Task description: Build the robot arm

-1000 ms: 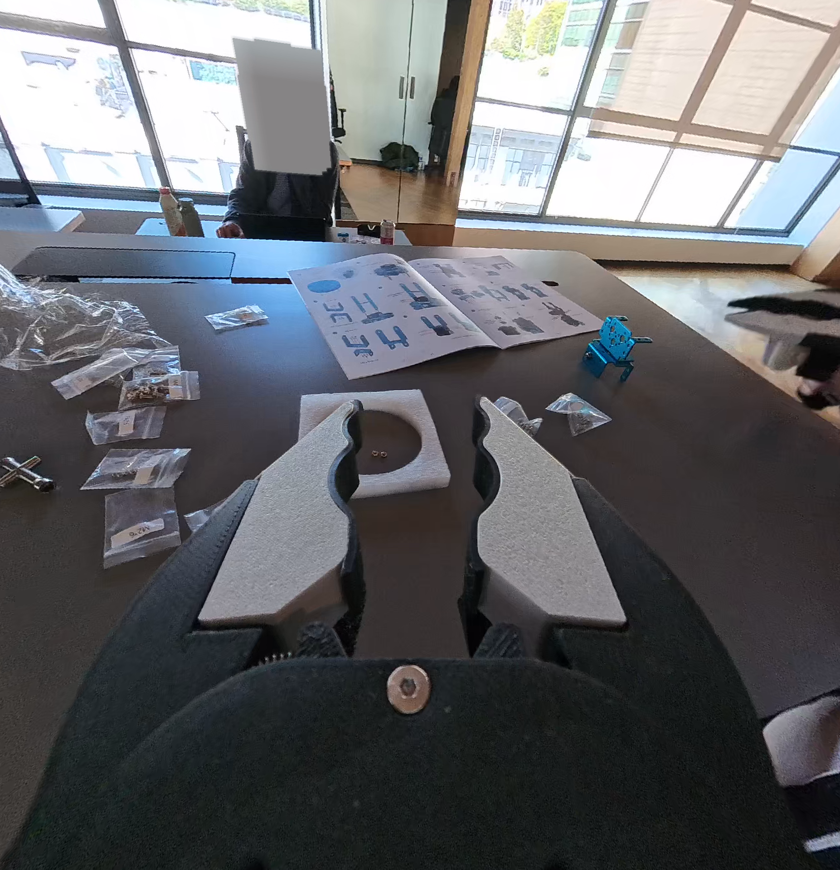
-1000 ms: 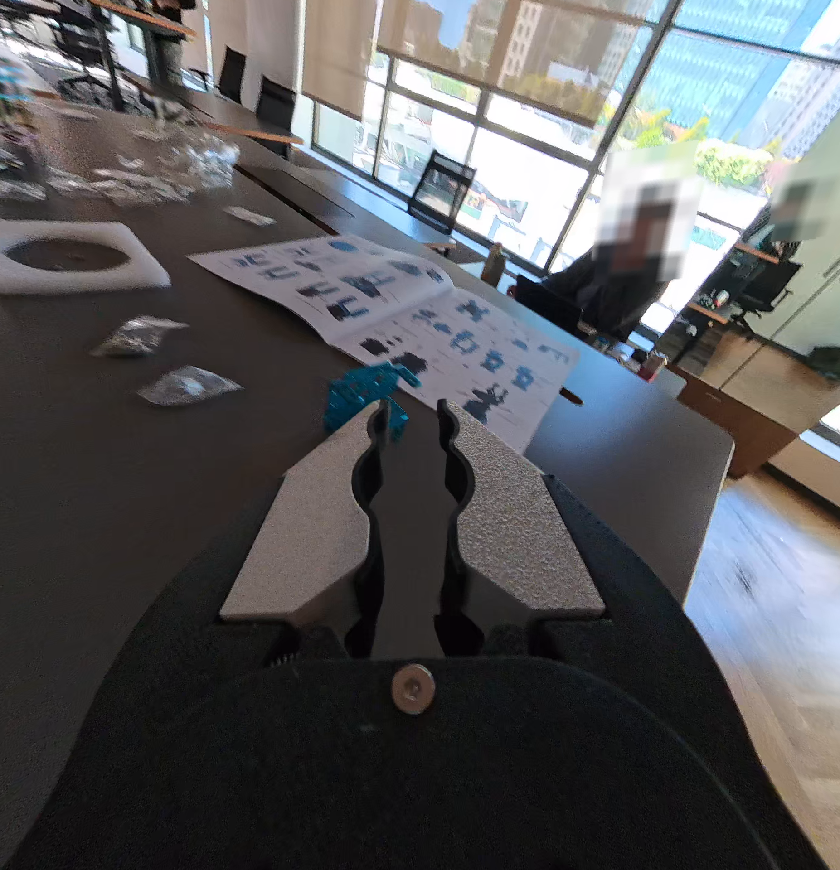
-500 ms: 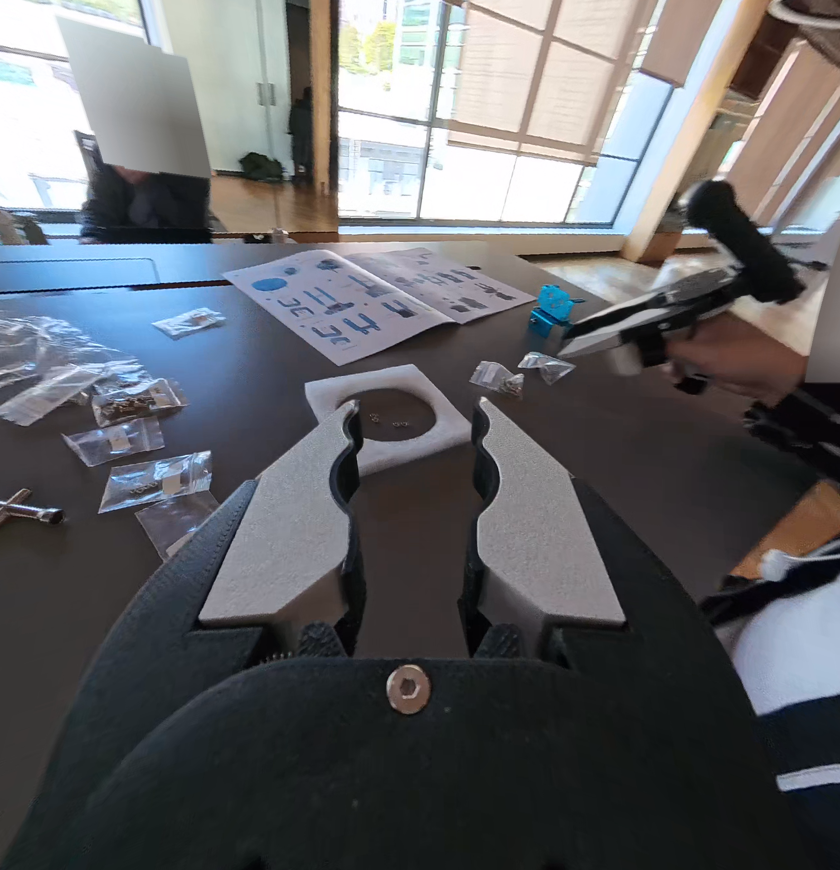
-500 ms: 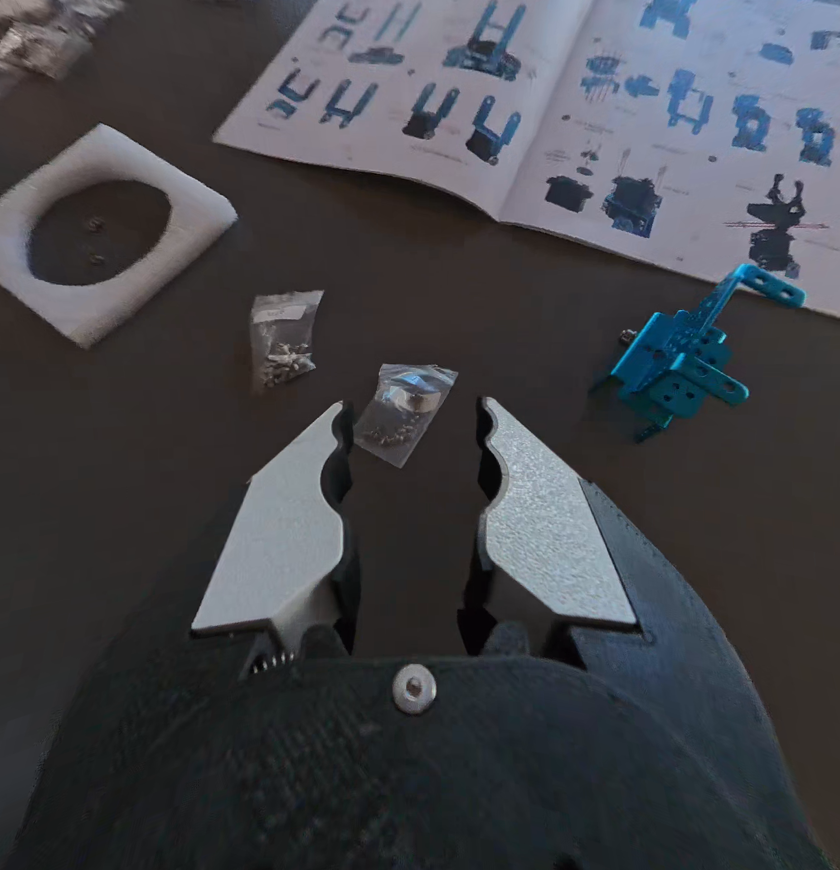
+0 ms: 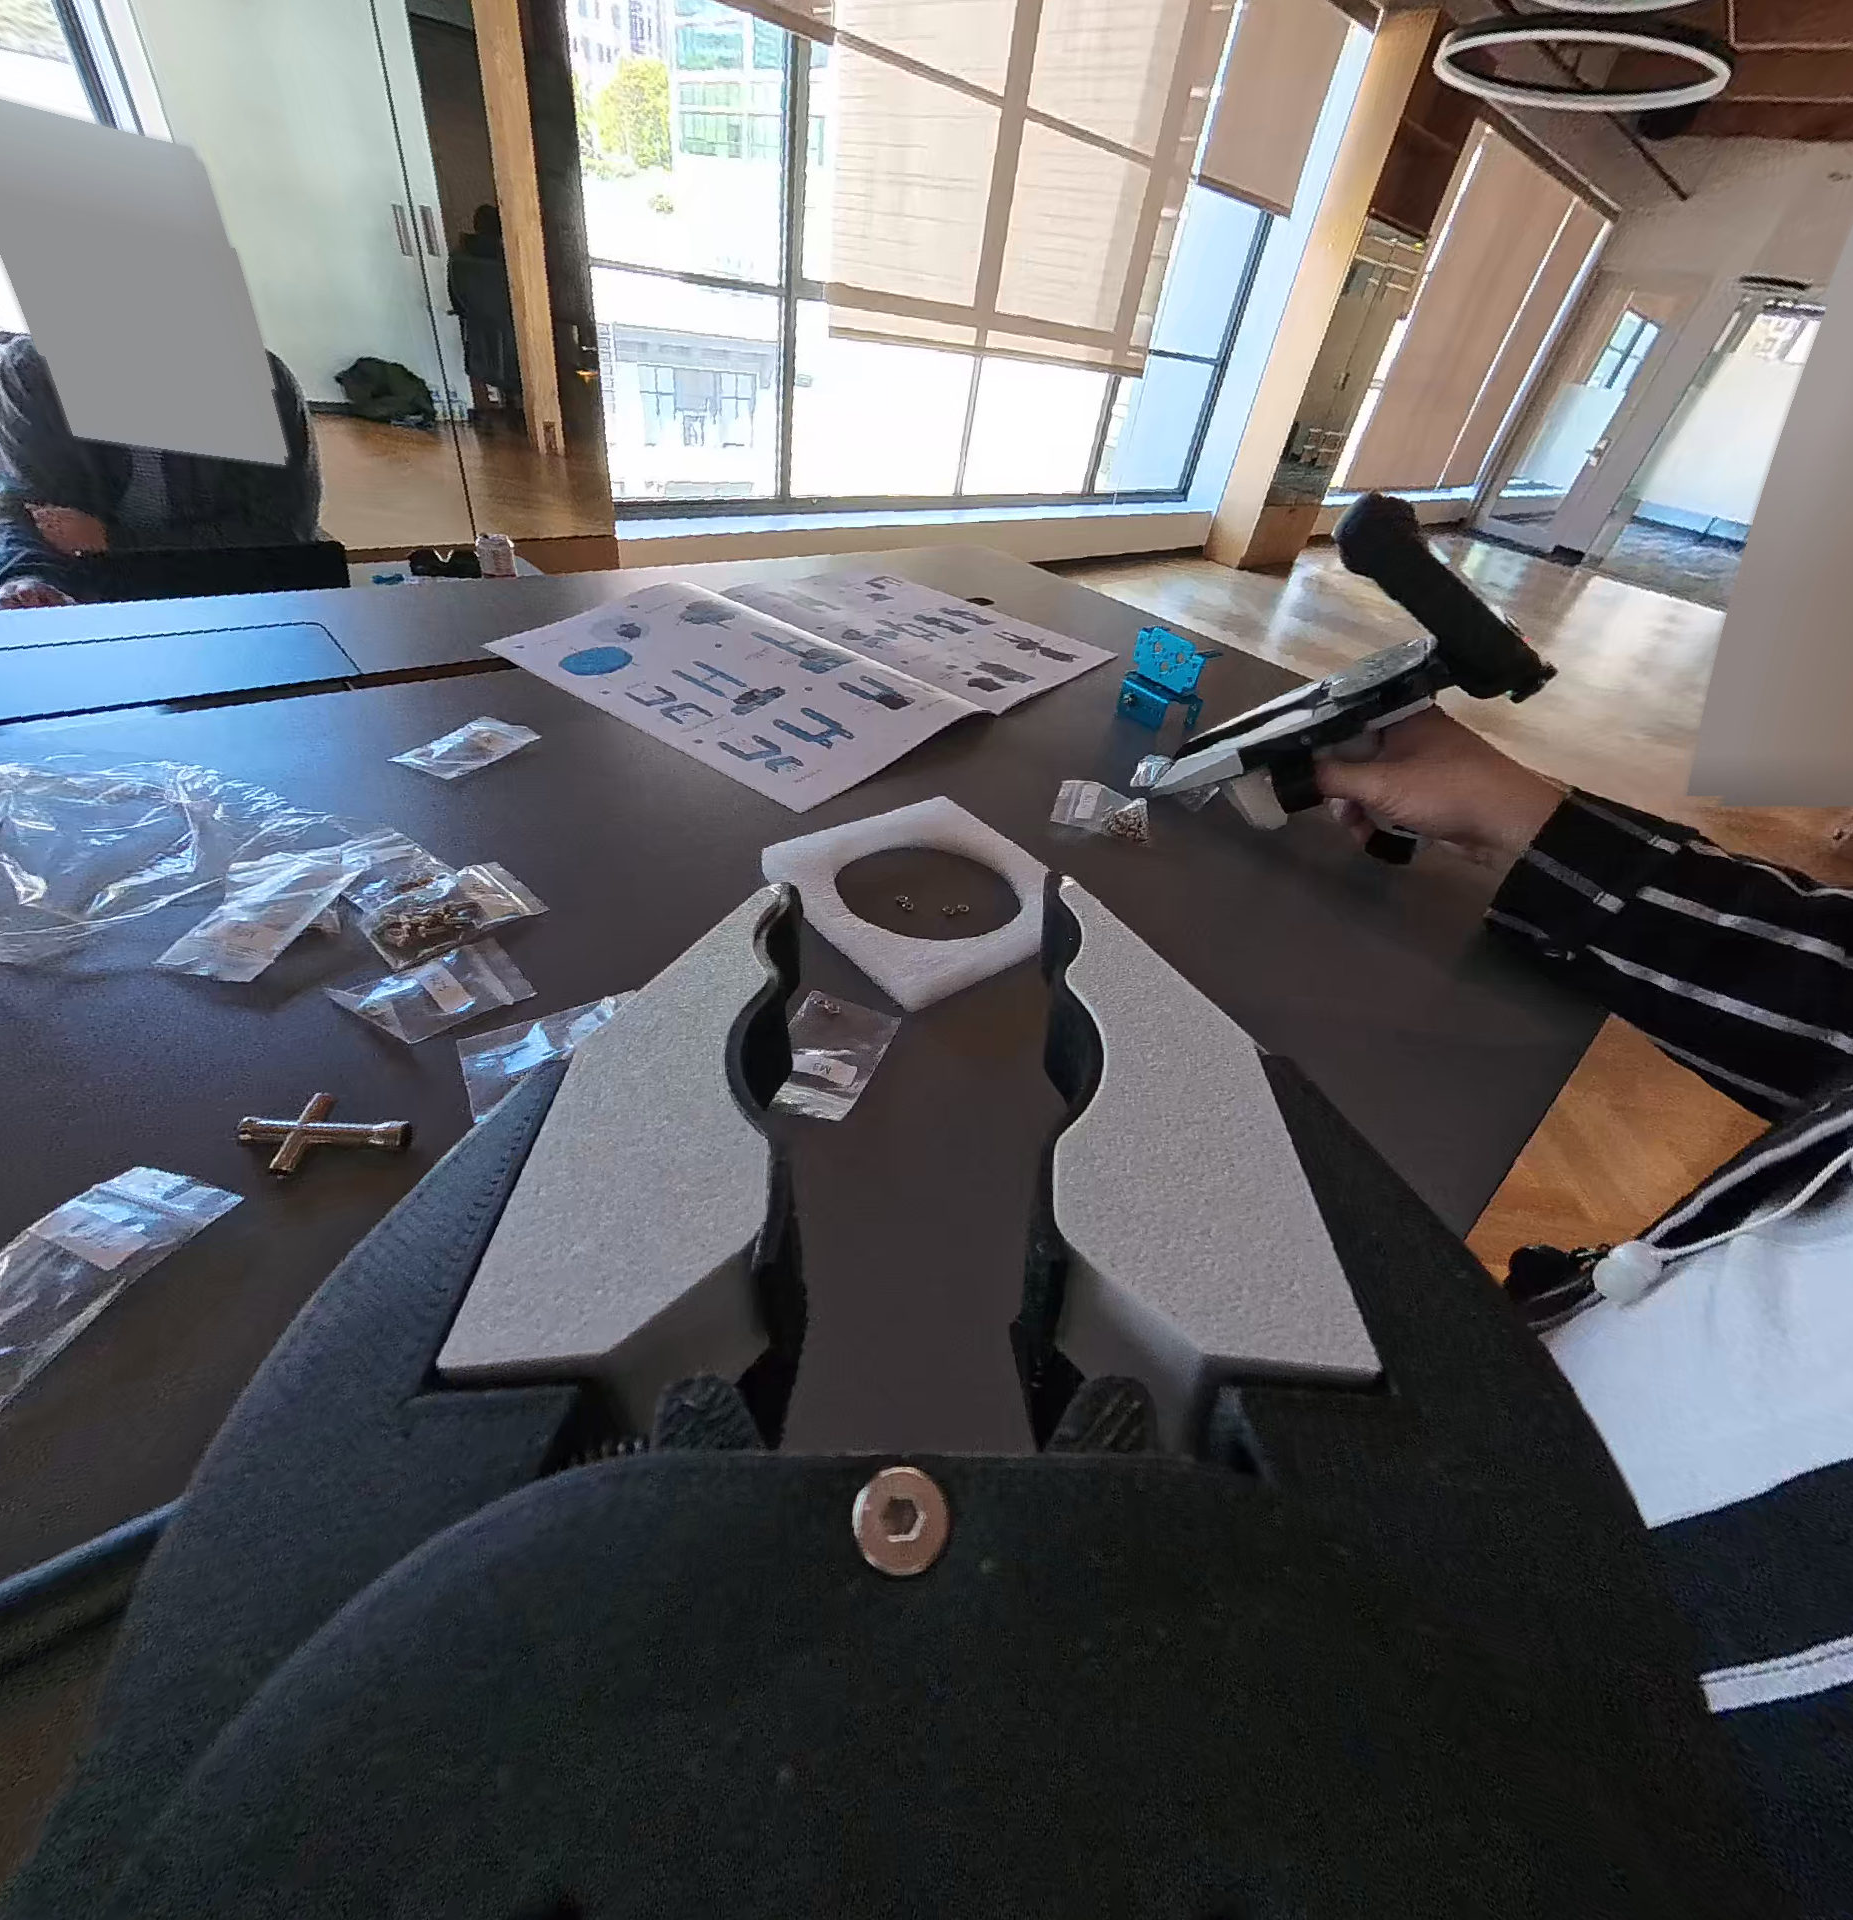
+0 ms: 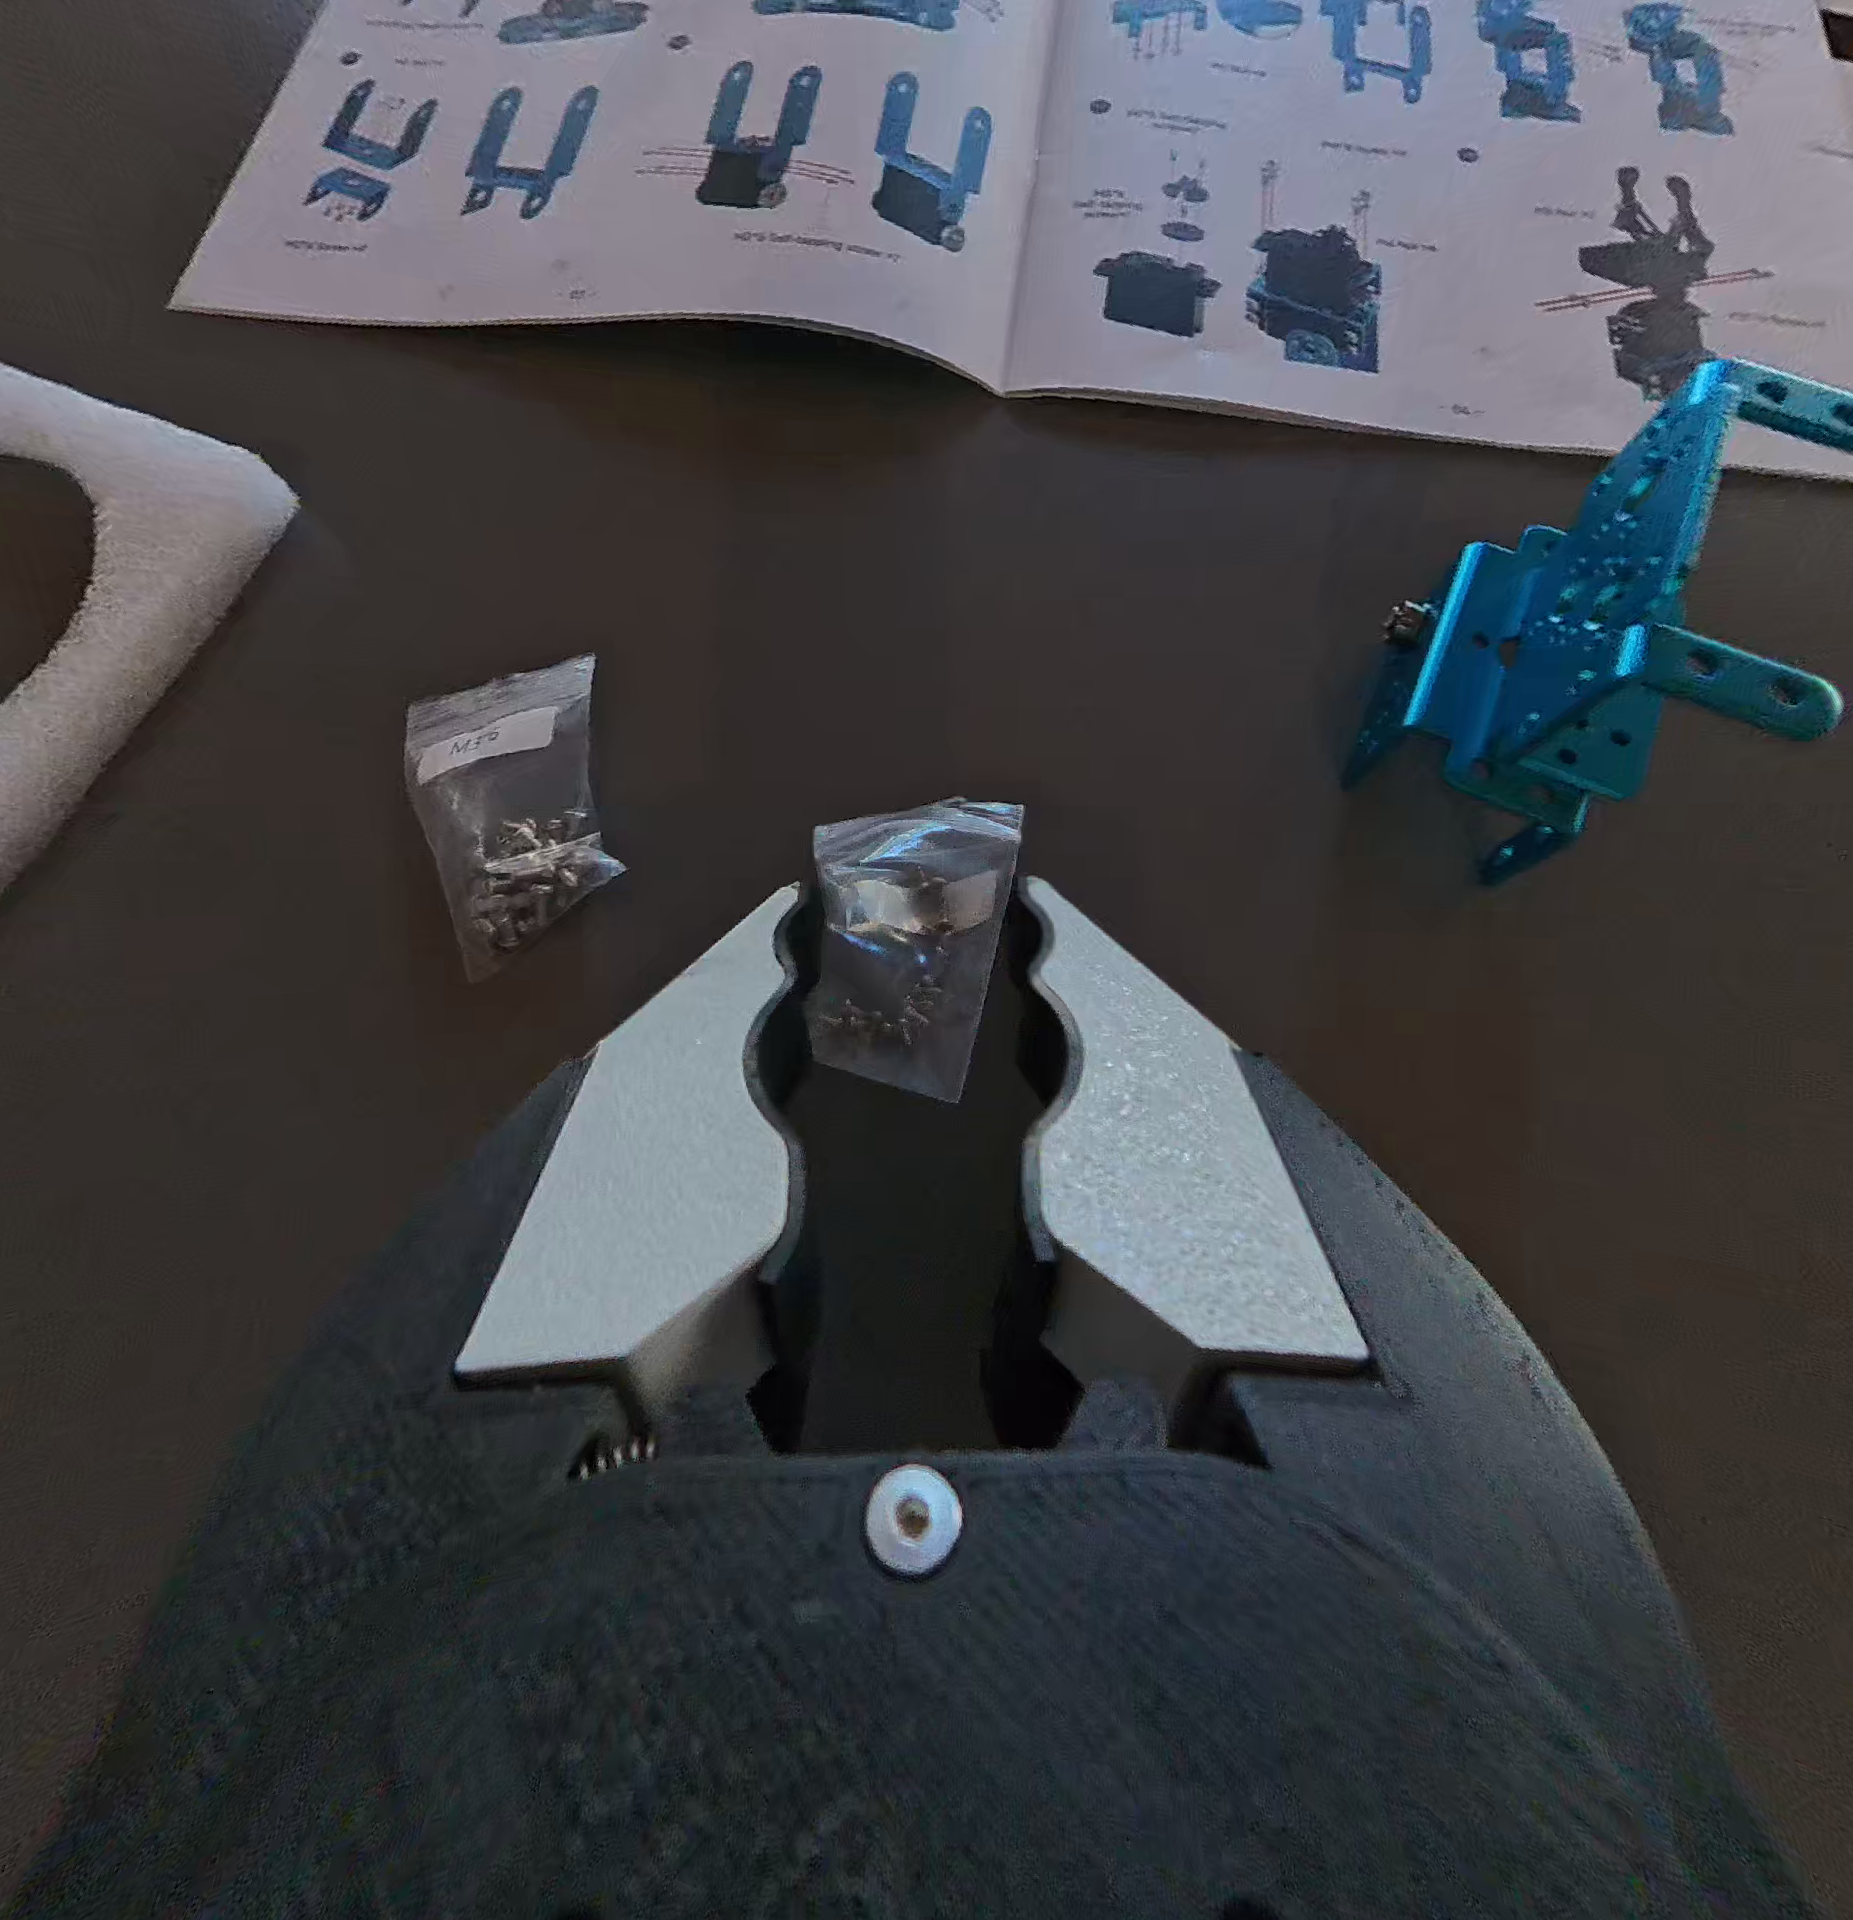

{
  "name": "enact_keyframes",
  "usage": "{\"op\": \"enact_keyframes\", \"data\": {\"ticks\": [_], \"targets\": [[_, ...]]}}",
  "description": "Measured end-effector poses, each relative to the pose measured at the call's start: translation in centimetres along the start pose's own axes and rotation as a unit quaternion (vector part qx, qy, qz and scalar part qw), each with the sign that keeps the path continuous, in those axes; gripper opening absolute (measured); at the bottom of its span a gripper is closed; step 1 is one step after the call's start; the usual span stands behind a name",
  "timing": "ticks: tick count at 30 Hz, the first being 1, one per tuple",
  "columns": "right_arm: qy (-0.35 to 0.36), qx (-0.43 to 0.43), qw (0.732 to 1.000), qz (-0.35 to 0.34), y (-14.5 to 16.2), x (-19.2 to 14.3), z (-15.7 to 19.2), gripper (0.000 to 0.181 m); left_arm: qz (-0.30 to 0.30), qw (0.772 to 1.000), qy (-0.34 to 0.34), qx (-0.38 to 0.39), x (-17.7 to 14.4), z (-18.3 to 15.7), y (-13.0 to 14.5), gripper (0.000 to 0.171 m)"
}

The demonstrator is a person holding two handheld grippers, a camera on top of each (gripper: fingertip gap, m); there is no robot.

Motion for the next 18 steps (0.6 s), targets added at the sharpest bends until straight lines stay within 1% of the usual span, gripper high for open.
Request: {"op": "enact_keyframes", "data": {"ticks": [3,5,7,11,14,18], "targets": [[0.002,-0.027,0.999,-0.018,-0.1,-0.1,0.4,0.034,0.004,1.000,0.010,0.000,0.2,0.1,0.1,0.045],[0.003,-0.051,0.998,-0.043,-0.6,-0.5,0.8,0.033,0.011,1.000,0.018,-0.003,0.8,0.1,0.2,0.045],[0.006,-0.072,0.994,-0.076,-1.4,-1.0,1.1,0.032,0.010,0.999,0.042,-0.030,2.1,-0.4,0.2,0.048],[-0.042,-0.096,0.984,-0.147,-2.5,-2.8,3.1,0.032,-0.012,0.990,0.103,-0.096,5.6,-1.5,-0.2,0.051],[-0.090,-0.122,0.967,-0.206,-3.3,-4.9,5.2,0.032,0.007,0.979,0.149,-0.141,9.0,-2.5,0.5,0.053],[-0.152,-0.143,0.939,-0.272,-4.3,-7.8,8.4,0.032,0.040,0.958,0.201,-0.200,13.6,-3.9,1.7,0.053]]}}
Point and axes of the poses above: each gripper's, where its closed fingertips meet, x out along the fingers, y out of its underside, z = x × y across the jaws, the point moved 1 cm from there along -x, back along the fingers, and after that the axes turned 10 degrees about y, right-handed, at the moved point
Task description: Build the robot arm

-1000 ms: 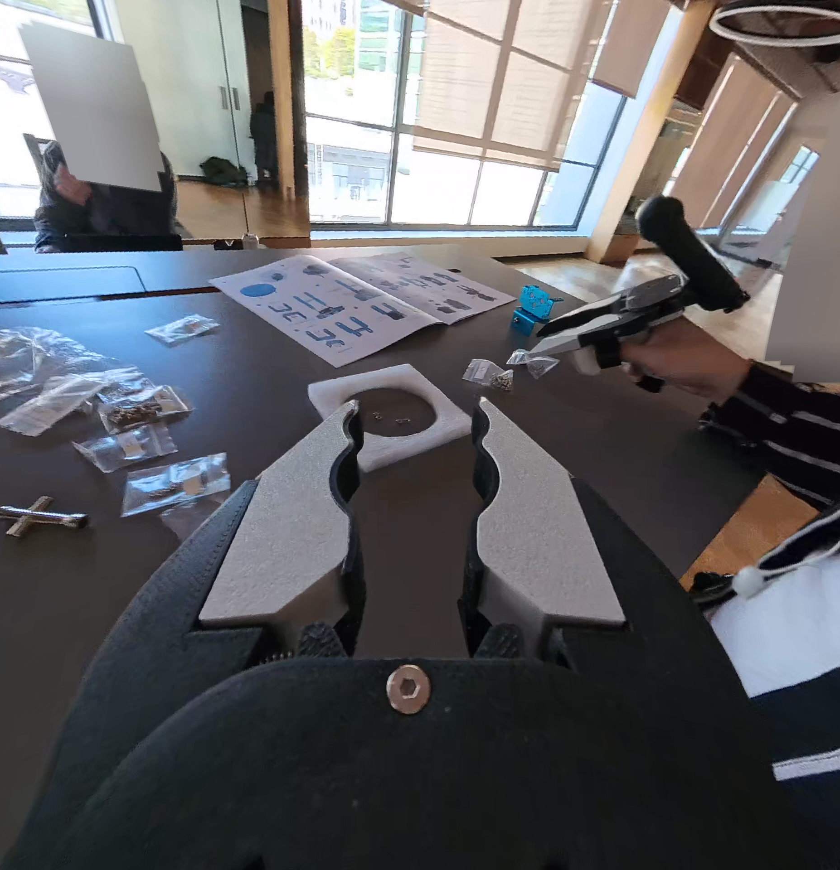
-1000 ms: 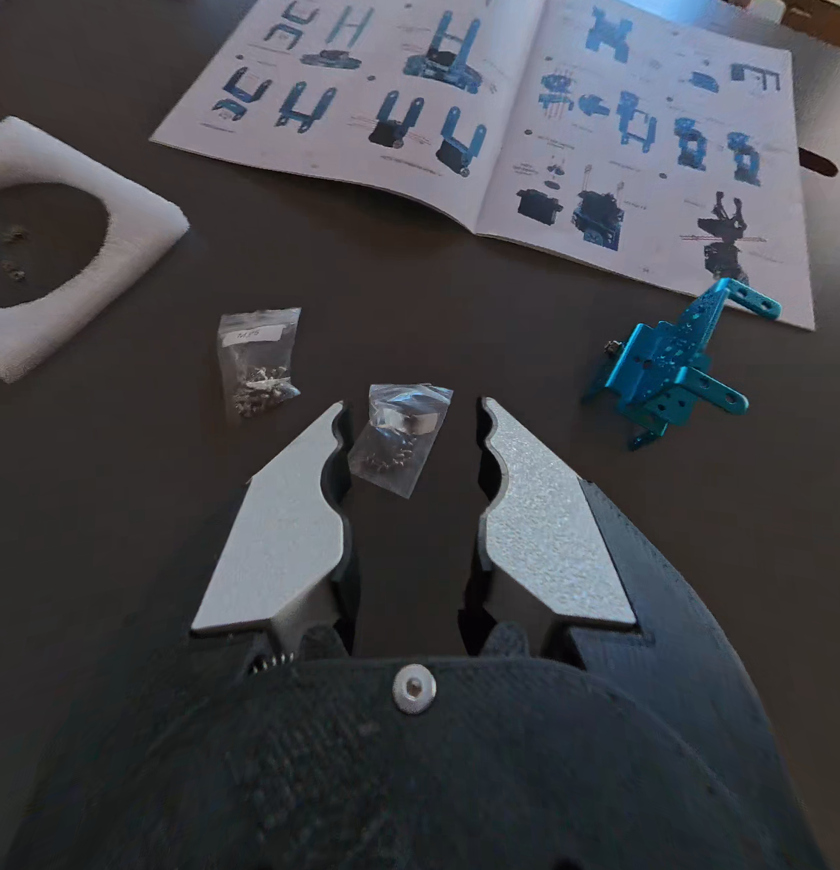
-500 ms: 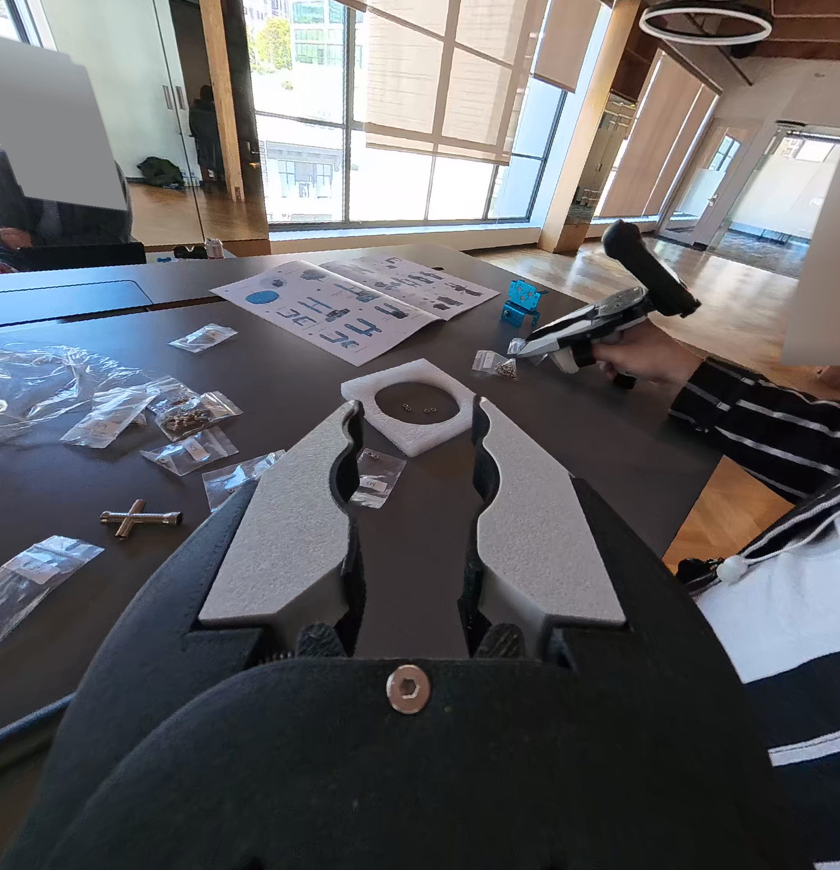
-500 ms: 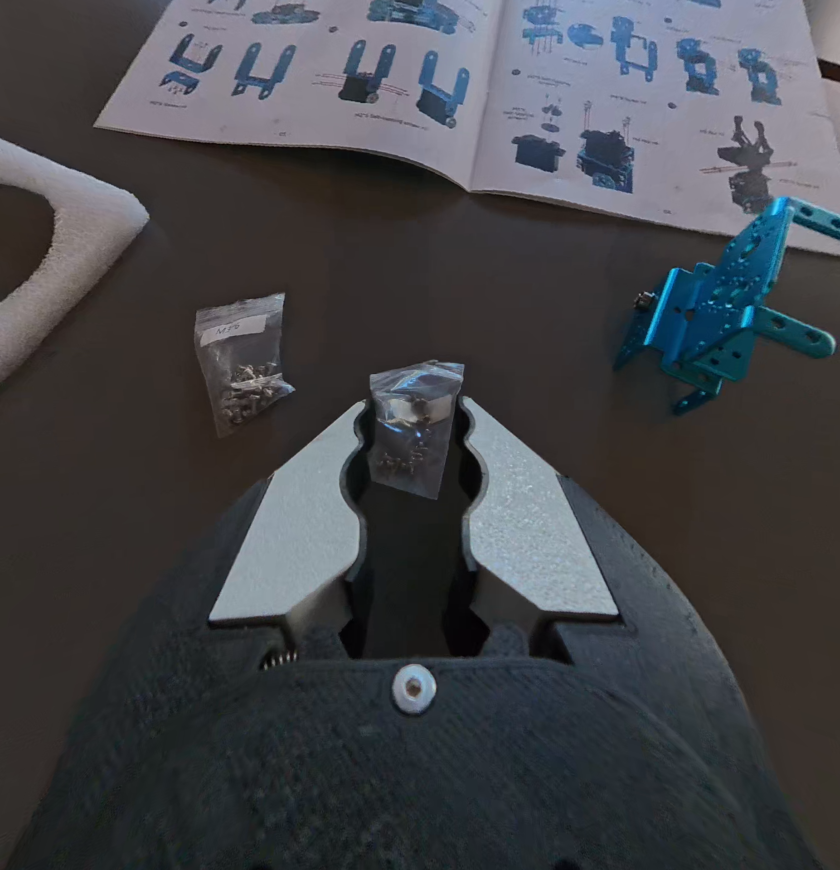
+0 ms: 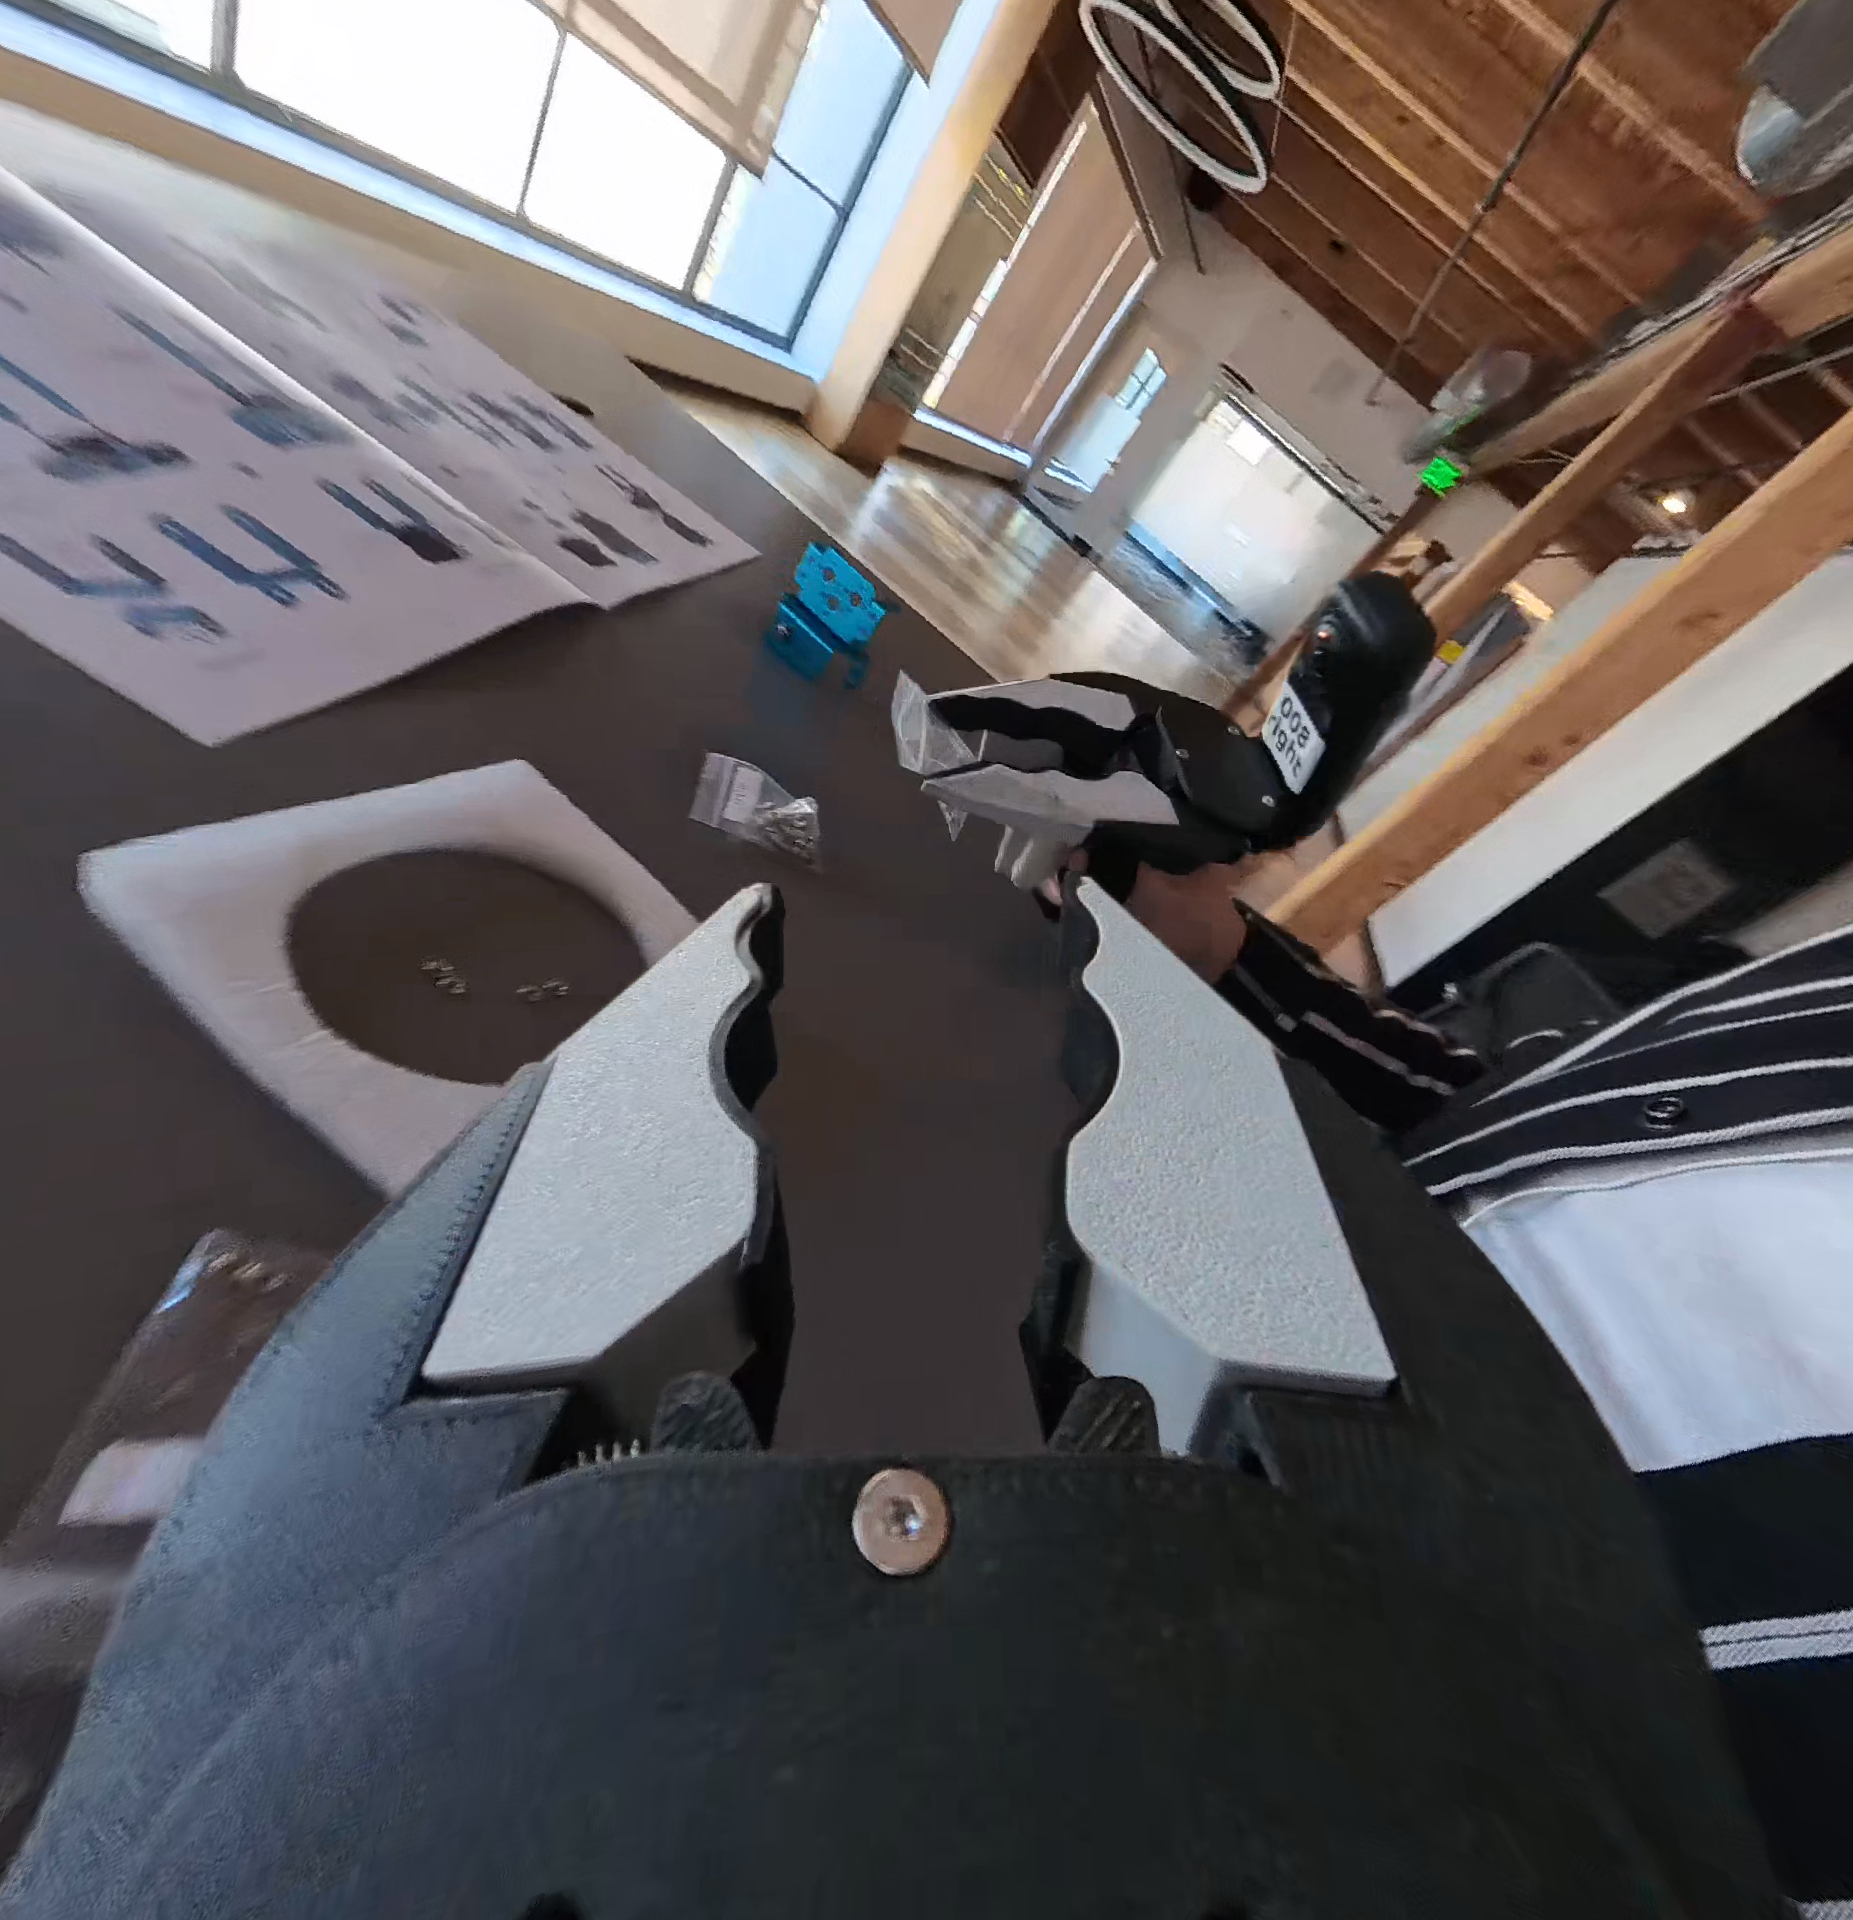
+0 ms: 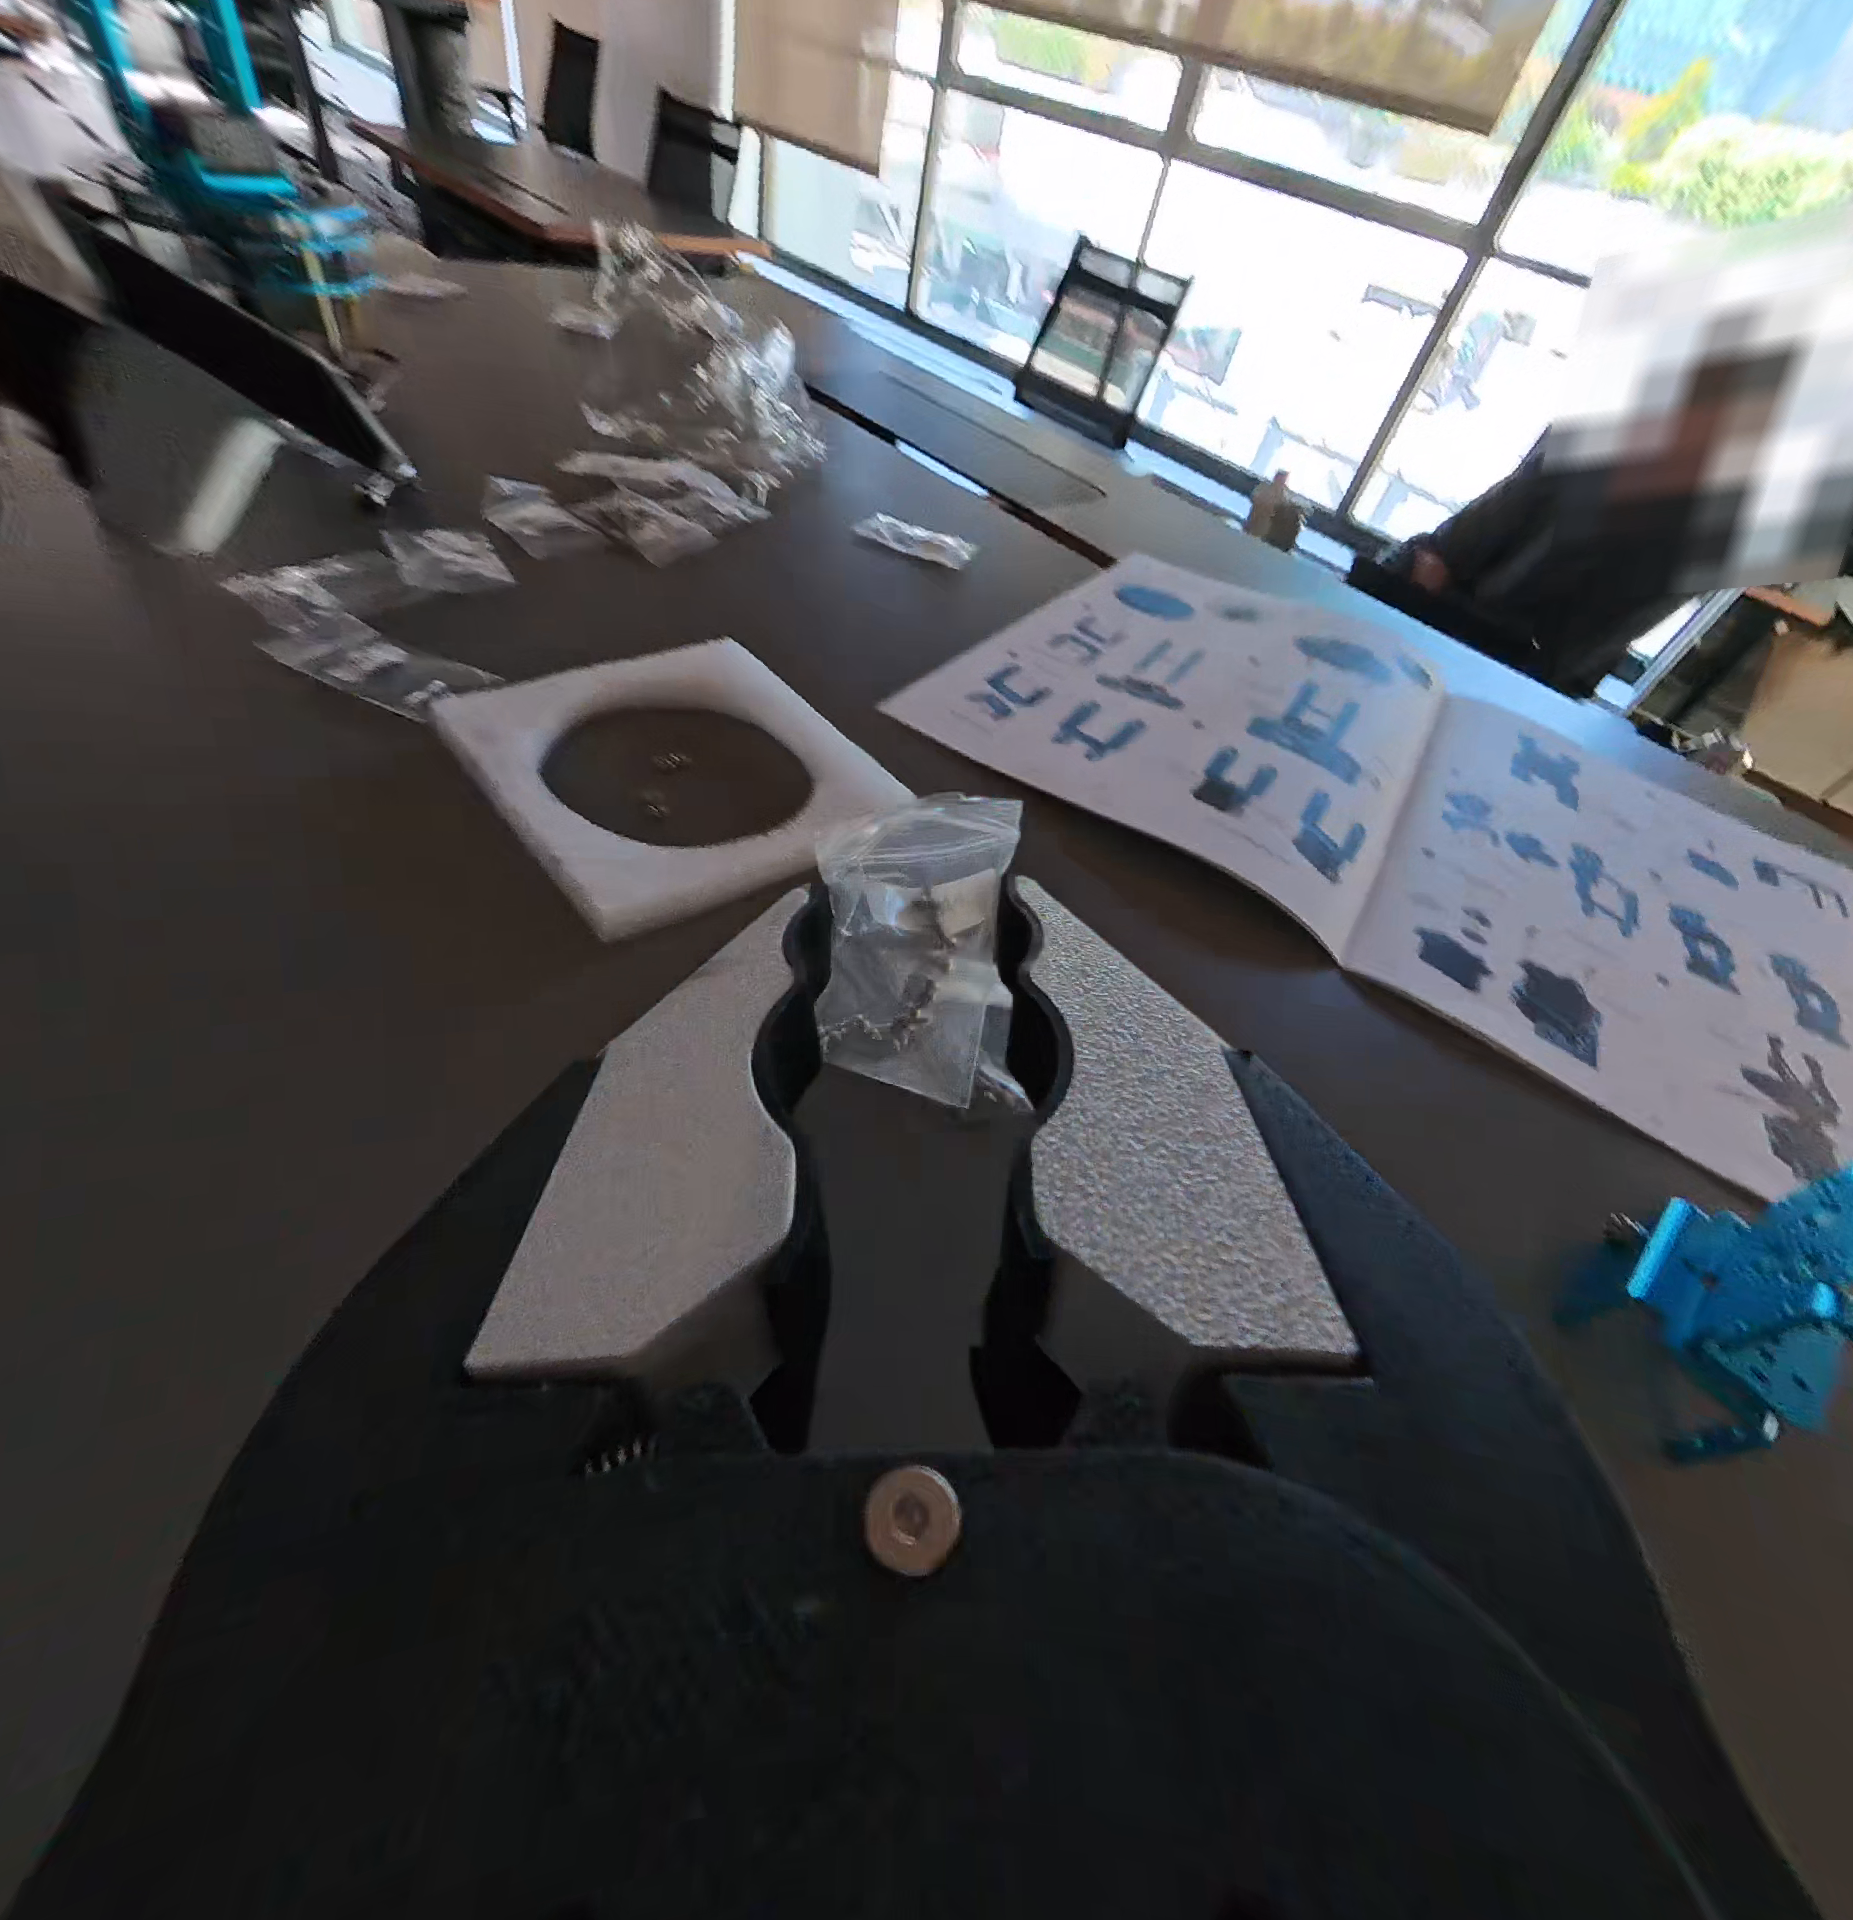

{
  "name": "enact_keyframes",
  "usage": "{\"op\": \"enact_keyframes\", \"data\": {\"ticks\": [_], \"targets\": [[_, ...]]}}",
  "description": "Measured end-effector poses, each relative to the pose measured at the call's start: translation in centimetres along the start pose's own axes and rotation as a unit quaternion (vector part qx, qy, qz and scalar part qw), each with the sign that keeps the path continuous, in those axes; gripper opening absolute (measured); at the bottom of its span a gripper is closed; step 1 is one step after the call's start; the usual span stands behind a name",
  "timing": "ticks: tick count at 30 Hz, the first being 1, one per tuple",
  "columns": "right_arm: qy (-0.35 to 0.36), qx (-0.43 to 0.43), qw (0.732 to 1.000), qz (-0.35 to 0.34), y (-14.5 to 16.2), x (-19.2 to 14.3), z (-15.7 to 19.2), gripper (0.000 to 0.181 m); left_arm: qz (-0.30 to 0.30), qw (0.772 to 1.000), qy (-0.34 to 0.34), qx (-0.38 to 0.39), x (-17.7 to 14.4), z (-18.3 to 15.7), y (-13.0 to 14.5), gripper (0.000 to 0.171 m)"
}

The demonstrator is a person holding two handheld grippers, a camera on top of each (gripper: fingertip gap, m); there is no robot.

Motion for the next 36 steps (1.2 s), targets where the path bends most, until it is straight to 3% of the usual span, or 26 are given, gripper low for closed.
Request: {"op": "enact_keyframes", "data": {"ticks": [5,8,13,17,19,22,34,36], "targets": [[-0.058,-0.004,0.996,-0.073,-3.4,0.0,3.8,0.032,-0.019,0.999,0.021,-0.028,3.3,0.5,-0.7,0.045],[-0.089,-0.006,0.990,-0.105,-5.1,0.0,5.8,0.032,-0.049,0.998,0.019,-0.035,3.4,0.5,-1.6,0.044],[-0.126,-0.024,0.983,-0.129,-6.2,0.8,8.3,0.032,-0.034,0.996,0.036,-0.068,3.0,0.0,-0.3,0.039],[-0.180,-0.030,0.973,-0.143,-6.8,1.1,11.0,0.032,-0.040,0.992,0.065,-0.098,1.9,-1.3,1.1,0.026],[-0.199,-0.043,0.968,-0.146,-6.9,1.4,12.4,0.032,-0.043,0.991,0.069,-0.103,1.0,-1.6,1.7,0.012],[-0.221,-0.053,0.964,-0.139,-6.8,2.4,14.4,0.035,-0.074,0.992,0.043,-0.095,-1.0,-1.4,1.5,0.003],[-0.253,-0.080,0.961,-0.081,-5.9,6.8,21.0,0.041,-0.063,0.989,-0.071,-0.112,-8.0,1.2,3.1,0.000],[-0.245,-0.094,0.963,-0.060,-5.2,7.7,21.6,0.056,-0.070,0.987,-0.086,-0.120,-9.0,1.9,3.2,0.000]]}}
Point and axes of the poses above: each gripper's, where its closed fingertips meet, x out along the fingers, y out of its underside, z = x × y across the jaws, the point moved 1 cm from there along -x, back along the fingers, and after that the axes turned 10 degrees about y, right-handed, at the moved point
